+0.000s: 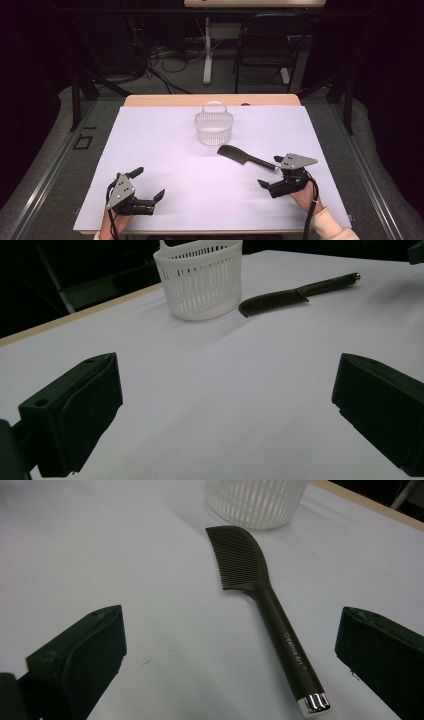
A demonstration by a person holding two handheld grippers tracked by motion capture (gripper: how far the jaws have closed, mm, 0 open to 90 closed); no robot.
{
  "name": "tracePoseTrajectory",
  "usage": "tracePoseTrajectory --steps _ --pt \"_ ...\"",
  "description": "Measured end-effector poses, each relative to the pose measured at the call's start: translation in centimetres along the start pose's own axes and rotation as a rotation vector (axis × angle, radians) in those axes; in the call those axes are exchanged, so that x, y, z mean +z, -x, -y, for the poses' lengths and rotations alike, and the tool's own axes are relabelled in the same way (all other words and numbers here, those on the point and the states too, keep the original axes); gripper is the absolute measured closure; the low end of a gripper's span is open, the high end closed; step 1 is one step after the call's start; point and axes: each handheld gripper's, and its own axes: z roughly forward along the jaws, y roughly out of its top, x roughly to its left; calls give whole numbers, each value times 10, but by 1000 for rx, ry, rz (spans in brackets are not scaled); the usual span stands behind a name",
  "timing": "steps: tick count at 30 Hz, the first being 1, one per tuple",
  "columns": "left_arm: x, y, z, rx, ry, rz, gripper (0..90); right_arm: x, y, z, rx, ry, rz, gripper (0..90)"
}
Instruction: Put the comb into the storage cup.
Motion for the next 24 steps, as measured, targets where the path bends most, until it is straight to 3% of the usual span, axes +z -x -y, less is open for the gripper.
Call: tracePoseTrajectory --steps 24 --pt "-1 -1 0 -7 1 -4 0 16 14 -11 -2 -41 -12 0"
